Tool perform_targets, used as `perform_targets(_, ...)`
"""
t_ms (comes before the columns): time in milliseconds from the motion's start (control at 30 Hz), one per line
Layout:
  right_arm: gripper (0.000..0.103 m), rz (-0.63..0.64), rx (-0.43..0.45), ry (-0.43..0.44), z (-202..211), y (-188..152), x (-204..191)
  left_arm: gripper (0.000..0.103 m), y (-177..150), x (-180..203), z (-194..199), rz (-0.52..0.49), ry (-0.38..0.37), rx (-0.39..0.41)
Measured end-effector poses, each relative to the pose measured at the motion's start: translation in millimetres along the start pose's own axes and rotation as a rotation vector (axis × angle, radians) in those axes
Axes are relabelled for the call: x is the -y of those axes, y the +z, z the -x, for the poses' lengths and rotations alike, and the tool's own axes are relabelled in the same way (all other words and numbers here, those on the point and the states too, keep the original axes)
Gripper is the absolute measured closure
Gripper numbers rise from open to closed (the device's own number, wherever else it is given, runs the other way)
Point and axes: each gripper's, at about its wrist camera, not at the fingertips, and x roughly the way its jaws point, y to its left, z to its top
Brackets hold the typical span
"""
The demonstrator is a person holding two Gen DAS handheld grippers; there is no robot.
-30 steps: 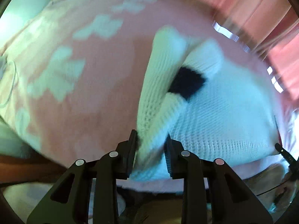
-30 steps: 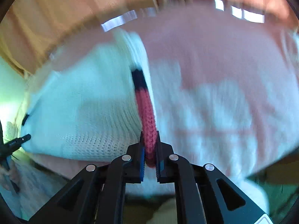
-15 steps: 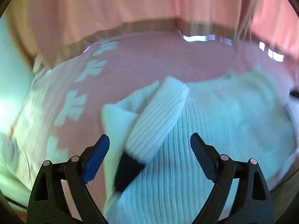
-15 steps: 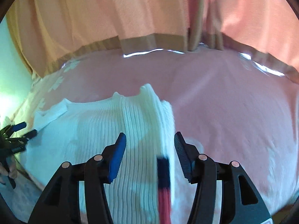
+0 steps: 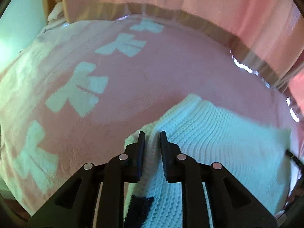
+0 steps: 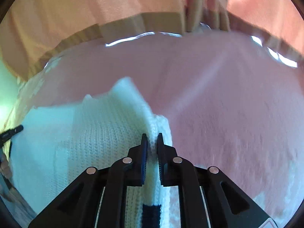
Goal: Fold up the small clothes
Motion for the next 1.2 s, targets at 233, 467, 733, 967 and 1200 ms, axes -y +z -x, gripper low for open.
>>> perform_targets(233,0.057,-0.037,0.113,0.005,75.4,-55.8,-4.4,0.043,-49.2,8.7,73.4,-0.057,-0.055,0.081)
perform_targets(467,0.095,-0.109,-0.045,-0.022,68.7,-127.3,-7.4,0.072,-107.4,-13.5,57.3,0.009,-0.050,-0.060)
perform_targets(733,0.096,-0.106,-0.069,-0.103,96.6,-134.7,14.4,0.090,-116.9,-40.4,74.9,0.046,0.004,-0.110)
perform_targets(967,0.077,-0.050,0.010,-0.148,123.7,-118.8,2.0,0.066,-101.3,-18.8,118.2,-0.016,-0.024,-0.068)
perform_targets(1200,0.081,0.061,0.162,0.102,113.0,-50.7,-37.1,0.052,-49.2,39.6,102.8,-0.135,-0.059,0.101)
